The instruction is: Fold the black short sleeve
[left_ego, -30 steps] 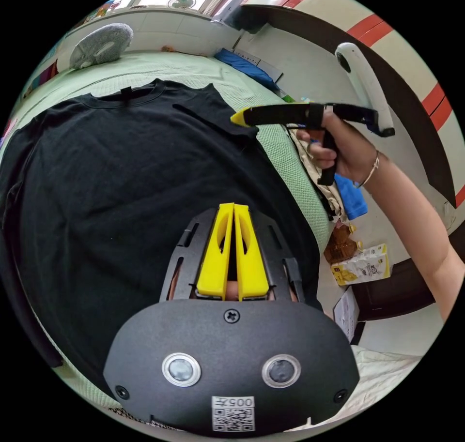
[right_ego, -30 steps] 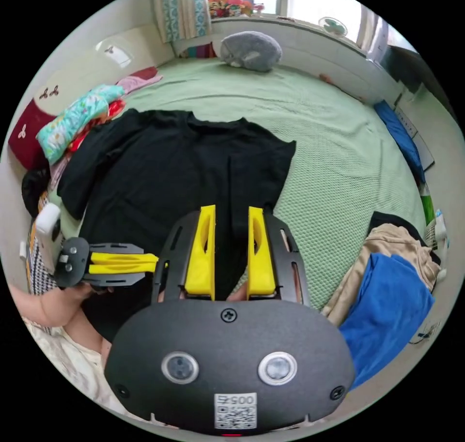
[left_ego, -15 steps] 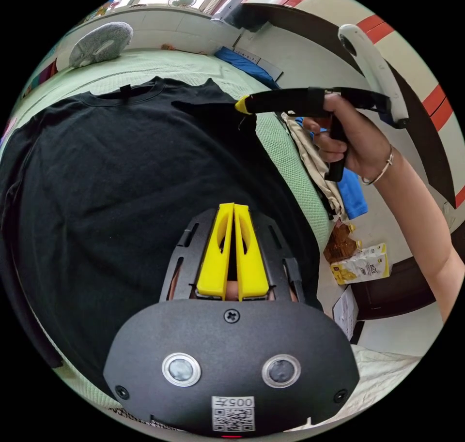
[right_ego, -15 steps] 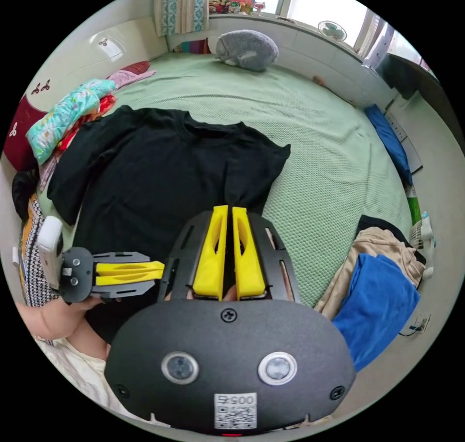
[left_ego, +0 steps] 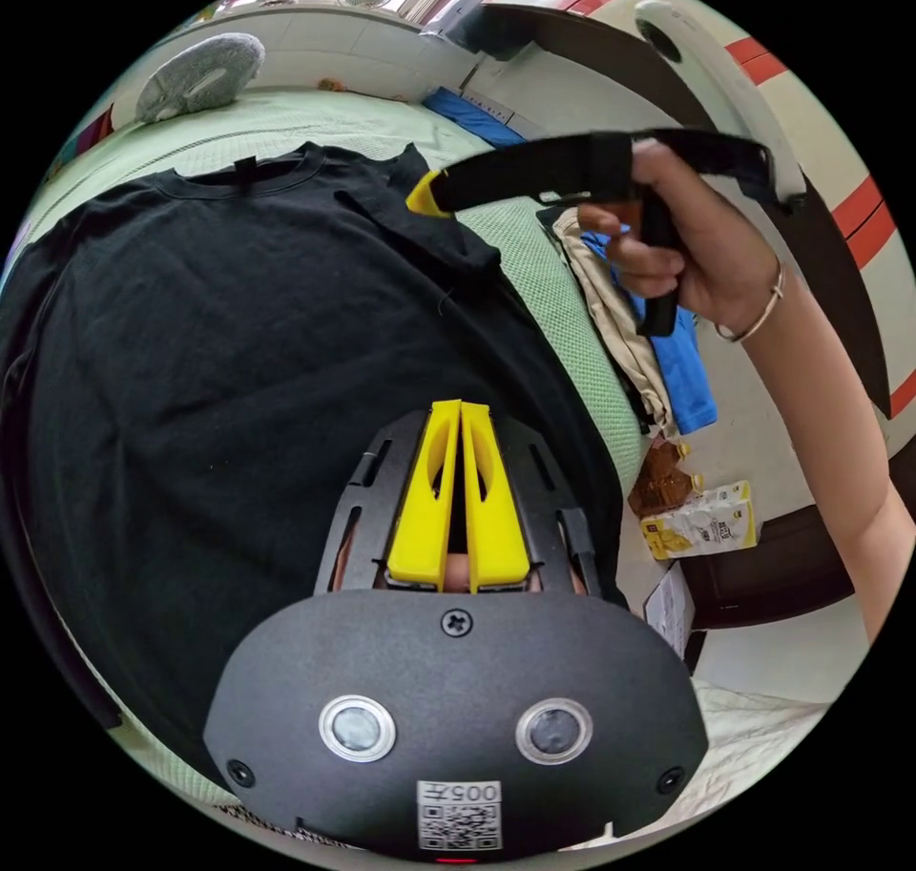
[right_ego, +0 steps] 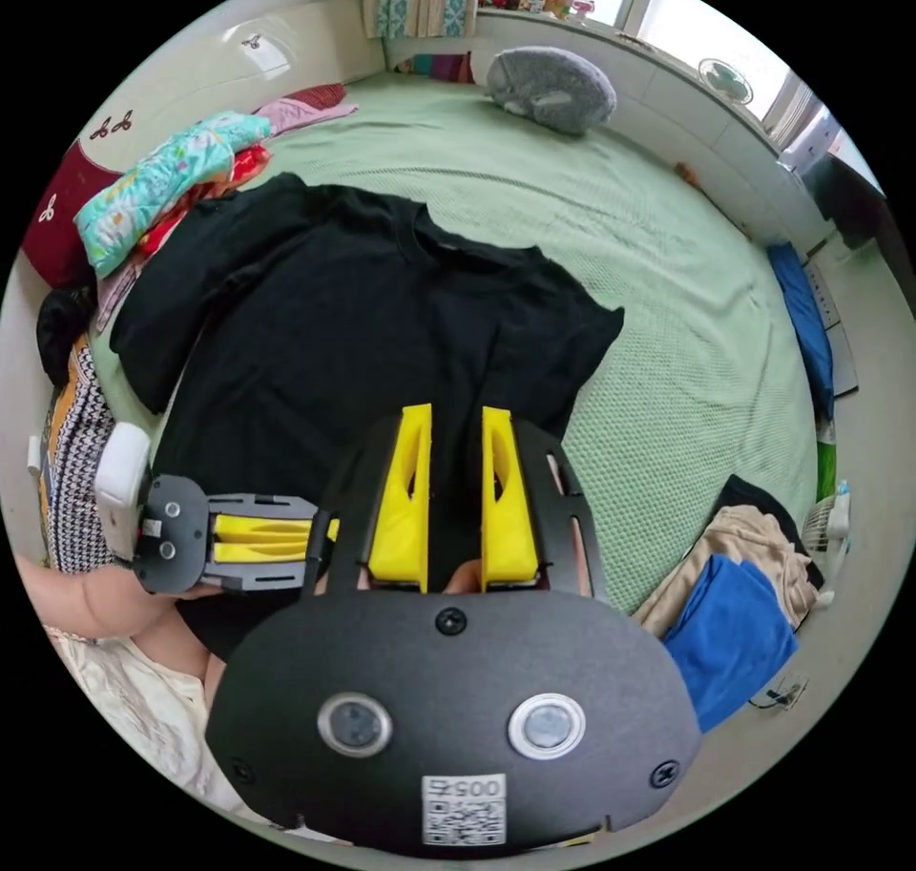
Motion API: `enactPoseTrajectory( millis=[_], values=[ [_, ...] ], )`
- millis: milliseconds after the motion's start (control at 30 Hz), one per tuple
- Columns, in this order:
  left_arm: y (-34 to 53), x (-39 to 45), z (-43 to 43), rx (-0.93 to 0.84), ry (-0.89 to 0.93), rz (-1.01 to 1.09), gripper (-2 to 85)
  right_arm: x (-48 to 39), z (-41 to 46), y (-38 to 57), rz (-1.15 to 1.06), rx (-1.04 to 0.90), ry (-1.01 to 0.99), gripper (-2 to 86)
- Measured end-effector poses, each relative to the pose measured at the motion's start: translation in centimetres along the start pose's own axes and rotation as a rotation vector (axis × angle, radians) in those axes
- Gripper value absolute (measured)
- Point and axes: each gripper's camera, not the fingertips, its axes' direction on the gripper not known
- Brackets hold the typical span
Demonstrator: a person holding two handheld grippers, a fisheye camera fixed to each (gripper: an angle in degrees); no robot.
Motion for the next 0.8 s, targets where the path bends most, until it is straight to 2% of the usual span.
enactPoseTrajectory(
  millis=[333,400,533,800],
  values=[
    [-0.6,-0.5,0.1,-0.004,0.008,-0.002,-0.2,3.2,6.8,-6.2,0.172,-0.108,0.12,7.1],
    [-0.7,-0.5,0.1,-0.004,0.004,0.0,-0.3,4.0,7.5,-6.4,0.213,-0.121,0.09,5.9],
    [-0.8,-0.7,0.0,-0.004,0.013,-0.008,-0.3,5.4,6.7,-6.0,0.259,-0.069,0.064,0.0],
    [-0.8,-0.4,-0.3,-0.005,0.0,-0.003,-0.3,5.8,1.9,-6.6,0.254,0.126,-0.09,-0.7]
  ],
)
